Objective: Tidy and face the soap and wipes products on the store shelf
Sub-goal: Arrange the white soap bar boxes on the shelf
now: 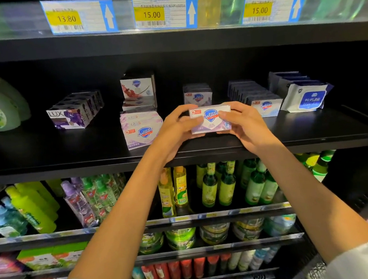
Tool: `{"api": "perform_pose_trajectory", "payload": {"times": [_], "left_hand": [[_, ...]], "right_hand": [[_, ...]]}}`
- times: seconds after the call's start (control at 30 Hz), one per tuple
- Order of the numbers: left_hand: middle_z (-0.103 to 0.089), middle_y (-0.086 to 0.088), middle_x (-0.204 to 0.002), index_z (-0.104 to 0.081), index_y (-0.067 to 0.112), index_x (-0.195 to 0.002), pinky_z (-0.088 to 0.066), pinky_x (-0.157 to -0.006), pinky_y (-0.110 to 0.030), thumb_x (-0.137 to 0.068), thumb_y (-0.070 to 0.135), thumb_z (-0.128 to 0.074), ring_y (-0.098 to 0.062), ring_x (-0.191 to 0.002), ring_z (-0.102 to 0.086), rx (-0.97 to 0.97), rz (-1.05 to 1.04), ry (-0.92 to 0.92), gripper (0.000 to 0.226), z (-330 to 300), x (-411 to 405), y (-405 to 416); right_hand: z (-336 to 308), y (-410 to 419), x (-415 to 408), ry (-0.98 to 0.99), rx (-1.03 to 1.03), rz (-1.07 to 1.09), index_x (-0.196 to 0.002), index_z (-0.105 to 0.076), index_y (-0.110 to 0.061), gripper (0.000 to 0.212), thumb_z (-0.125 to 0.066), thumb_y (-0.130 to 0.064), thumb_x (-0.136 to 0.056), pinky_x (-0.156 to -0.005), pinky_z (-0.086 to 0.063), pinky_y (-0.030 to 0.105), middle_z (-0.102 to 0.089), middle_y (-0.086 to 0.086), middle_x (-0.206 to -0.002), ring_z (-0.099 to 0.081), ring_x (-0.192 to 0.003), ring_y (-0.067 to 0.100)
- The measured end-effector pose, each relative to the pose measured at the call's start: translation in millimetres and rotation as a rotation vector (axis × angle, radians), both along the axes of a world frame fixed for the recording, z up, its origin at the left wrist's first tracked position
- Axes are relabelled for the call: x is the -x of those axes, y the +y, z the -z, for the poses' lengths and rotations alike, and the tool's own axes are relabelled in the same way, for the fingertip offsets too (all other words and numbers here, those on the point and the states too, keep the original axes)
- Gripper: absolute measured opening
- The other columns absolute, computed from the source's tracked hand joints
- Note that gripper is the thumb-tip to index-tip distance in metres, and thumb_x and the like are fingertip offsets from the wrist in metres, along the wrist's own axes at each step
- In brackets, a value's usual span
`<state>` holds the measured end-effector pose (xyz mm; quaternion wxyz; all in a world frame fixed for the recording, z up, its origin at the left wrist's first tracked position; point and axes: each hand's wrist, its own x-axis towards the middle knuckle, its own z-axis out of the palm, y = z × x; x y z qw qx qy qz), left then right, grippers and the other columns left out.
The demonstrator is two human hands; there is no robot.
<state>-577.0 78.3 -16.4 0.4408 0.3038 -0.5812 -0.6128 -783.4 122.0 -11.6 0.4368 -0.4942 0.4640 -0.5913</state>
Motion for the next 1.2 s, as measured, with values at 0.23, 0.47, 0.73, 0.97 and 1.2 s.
{"api": "perform_pose_trajectory", "payload": {"times": [0.23, 0.47, 0.73, 0.97, 1.2], "left_hand": [[-0.071, -0.015, -0.129, -0.063, 0.007, -0.128, -0.06, -0.096, -0.05, -0.104, 0.031, -0.063, -0.028, -0.119, -0.07, -0.077, 0.02, 0.096, 0.035, -4.4, -0.4, 0.4], [-0.073, -0.016, -0.126, -0.066, 0.007, -0.115, -0.062, -0.093, -0.047, -0.103, 0.019, -0.063, -0.03, -0.116, -0.072, -0.11, 0.029, 0.132, 0.017, -4.6, -2.8, 1.1], [-0.073, -0.013, -0.126, -0.064, 0.002, -0.13, -0.059, -0.099, -0.049, -0.101, 0.012, -0.062, -0.031, -0.117, -0.071, -0.089, 0.033, 0.113, 0.03, -4.6, -3.4, 3.1], [-0.066, -0.015, -0.136, -0.06, 0.008, -0.139, -0.058, -0.102, -0.048, -0.101, 0.026, -0.067, -0.033, -0.126, -0.066, -0.125, 0.046, 0.13, 0.042, -5.0, -3.6, 4.0], [-0.068, -0.019, -0.13, -0.063, 0.004, -0.136, -0.057, -0.103, -0.049, -0.099, 0.015, -0.07, -0.032, -0.119, -0.07, -0.141, 0.069, 0.126, 0.039, -6.1, -6.1, 3.6]], "right_hand": [[1.8, 2.5, 0.9, 0.021, 0.056, -0.012, -0.13, -0.064, -0.015, 0.033, -0.068, -0.005, -0.099, -0.108, -0.052, 0.055, -0.075, 0.008, -0.124, -0.071, -0.12, 0.025], [-0.6, 2.6, -3.2, 0.055, 0.032, -0.052, -0.138, -0.059, -0.01, 0.036, -0.065, -0.013, -0.102, -0.105, -0.054, 0.057, -0.073, 0.009, -0.129, -0.07, -0.121, 0.027], [-2.6, 5.5, -6.3, 0.043, 0.036, -0.029, -0.123, -0.067, -0.013, 0.024, -0.06, -0.028, -0.106, -0.098, -0.058, 0.055, -0.075, 0.004, -0.125, -0.071, -0.118, 0.026], [1.1, 5.9, -0.4, -0.018, 0.102, -0.058, -0.13, -0.063, -0.007, 0.028, -0.063, -0.014, -0.103, -0.101, -0.058, 0.047, -0.072, 0.01, -0.129, -0.068, -0.124, 0.027], [5.1, 2.0, 3.2, -0.013, 0.133, -0.1, -0.139, -0.058, -0.006, 0.041, -0.066, -0.002, -0.099, -0.105, -0.055, 0.05, -0.061, 0.021, -0.139, -0.062, -0.131, 0.03]]}}
